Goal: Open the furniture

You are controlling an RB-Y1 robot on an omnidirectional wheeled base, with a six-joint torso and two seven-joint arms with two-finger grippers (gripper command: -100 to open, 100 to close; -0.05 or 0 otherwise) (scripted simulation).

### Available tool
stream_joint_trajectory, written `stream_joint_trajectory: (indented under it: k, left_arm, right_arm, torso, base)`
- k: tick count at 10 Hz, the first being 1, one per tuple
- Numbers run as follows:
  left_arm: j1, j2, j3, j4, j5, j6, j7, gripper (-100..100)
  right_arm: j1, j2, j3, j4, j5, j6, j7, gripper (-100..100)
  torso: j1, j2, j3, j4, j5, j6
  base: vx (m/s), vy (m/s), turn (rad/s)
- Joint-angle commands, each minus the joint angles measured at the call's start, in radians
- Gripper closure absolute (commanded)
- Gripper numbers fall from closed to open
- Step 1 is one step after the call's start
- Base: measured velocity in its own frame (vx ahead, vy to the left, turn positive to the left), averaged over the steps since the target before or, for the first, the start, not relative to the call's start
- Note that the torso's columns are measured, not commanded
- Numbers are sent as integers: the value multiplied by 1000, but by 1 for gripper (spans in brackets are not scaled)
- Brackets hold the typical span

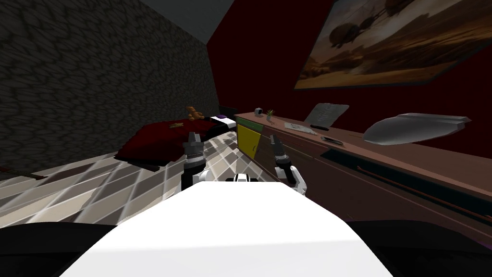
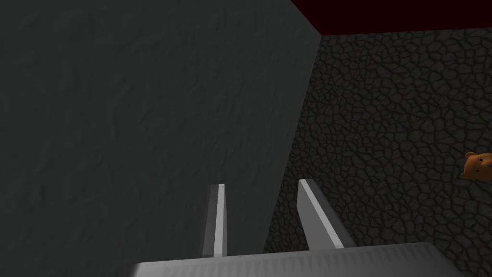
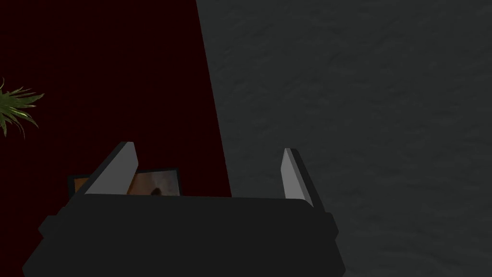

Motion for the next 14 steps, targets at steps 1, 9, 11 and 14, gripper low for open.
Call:
stream_joint_trajectory:
  k: [1,9,11,14]
  left_arm:
    - [0,0,0,0,0,0,0,0]
    - [0,0,0,0,0,0,0,0]
    - [0,0,0,0,0,0,0,0]
    - [0,0,0,0,0,0,0,0]
  right_arm:
    - [-34,-34,2,40,61,-3,10,-100]
    - [-157,-152,15,185,265,-16,55,-100]
    - [-188,-183,18,223,318,-20,67,-100]
    - [-249,-250,25,302,409,-28,94,-100]
  torso:
    - [0,0,0,0,0,-1]
    - [1,0,0,0,0,-1]
    - [0,0,0,0,0,-1]
    - [1,0,0,0,0,0]
  base:
    - [26,58,45]
    - [25,67,67]
    - [35,50,77]
    - [26,53,81]
